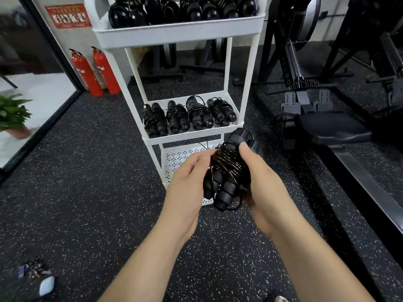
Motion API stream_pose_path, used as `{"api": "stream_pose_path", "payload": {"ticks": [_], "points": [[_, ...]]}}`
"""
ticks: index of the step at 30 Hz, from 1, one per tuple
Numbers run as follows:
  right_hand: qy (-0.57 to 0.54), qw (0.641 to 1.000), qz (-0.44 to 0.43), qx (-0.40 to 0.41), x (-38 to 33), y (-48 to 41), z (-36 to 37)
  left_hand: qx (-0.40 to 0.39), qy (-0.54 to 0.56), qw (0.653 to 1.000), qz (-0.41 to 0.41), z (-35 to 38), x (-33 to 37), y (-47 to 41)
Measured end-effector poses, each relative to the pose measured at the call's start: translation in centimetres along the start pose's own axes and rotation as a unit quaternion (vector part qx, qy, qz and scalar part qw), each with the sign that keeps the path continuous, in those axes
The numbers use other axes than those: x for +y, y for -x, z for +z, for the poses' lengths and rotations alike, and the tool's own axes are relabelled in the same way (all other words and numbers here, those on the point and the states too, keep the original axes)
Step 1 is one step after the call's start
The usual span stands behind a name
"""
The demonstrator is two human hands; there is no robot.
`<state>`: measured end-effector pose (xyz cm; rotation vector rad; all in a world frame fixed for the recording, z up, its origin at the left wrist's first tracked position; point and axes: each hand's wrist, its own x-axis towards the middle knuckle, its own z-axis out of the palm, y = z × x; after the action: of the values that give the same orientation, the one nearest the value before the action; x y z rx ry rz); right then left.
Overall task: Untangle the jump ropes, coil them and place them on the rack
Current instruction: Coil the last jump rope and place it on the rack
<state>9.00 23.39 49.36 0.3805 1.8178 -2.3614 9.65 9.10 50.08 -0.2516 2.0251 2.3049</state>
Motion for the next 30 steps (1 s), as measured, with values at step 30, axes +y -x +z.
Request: {"api": "stream_pose_path", "payload": {"ticks": [30], "points": [[-0.002,0.976,-0.101,0.194,-0.2,-2.1,-3.0,-0.084,-0.258,0.955,0.121,-2.2,2.7,2.0]]}}
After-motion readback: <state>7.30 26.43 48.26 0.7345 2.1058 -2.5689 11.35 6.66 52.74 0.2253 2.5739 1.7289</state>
